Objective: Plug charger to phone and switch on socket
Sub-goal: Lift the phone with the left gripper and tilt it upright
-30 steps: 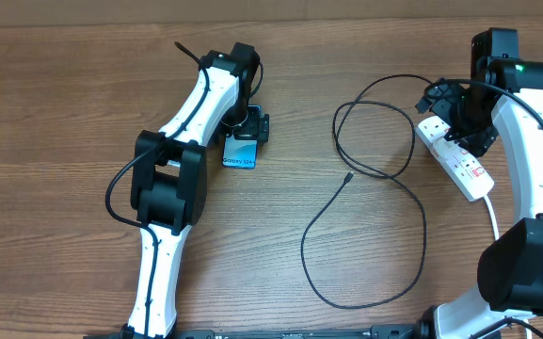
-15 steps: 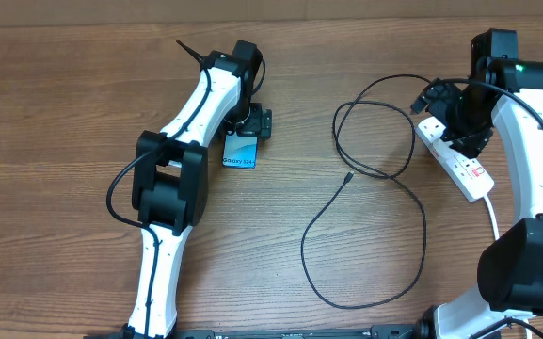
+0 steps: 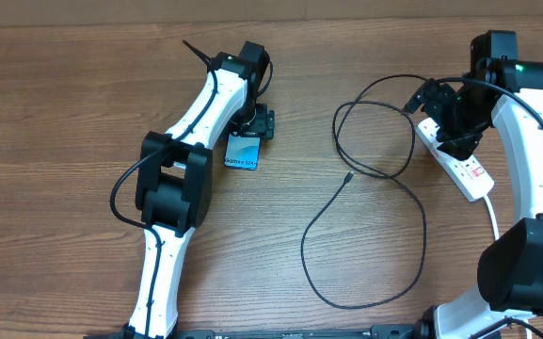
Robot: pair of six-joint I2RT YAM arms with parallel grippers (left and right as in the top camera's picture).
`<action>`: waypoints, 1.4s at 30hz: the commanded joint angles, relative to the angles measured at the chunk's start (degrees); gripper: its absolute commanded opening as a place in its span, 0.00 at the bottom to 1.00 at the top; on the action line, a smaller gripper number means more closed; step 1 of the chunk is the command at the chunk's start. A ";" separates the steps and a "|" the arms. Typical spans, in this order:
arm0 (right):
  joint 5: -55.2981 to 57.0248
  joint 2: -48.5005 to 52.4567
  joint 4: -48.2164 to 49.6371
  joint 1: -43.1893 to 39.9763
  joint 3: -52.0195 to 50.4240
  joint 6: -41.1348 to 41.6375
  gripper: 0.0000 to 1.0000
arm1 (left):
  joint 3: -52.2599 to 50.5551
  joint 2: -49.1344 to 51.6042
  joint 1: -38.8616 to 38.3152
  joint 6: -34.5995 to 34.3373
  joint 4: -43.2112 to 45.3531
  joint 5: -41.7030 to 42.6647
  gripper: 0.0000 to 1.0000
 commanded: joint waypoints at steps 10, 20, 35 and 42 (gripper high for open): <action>-0.48 -0.22 -0.72 0.11 1.29 0.13 1.00 | -1.95 1.92 -0.63 -1.18 -0.15 -3.19 0.78; -0.48 -0.22 -0.74 0.11 1.29 0.15 1.00 | -1.86 1.90 -0.63 -1.20 -0.20 -2.27 0.73; -0.48 -0.22 -0.92 0.11 1.29 0.15 1.00 | 5.44 1.53 -0.61 -1.25 -4.79 7.45 0.73; -0.48 -0.22 -1.14 0.11 1.29 0.15 1.00 | 10.88 1.53 -0.61 -1.27 -10.12 8.22 0.73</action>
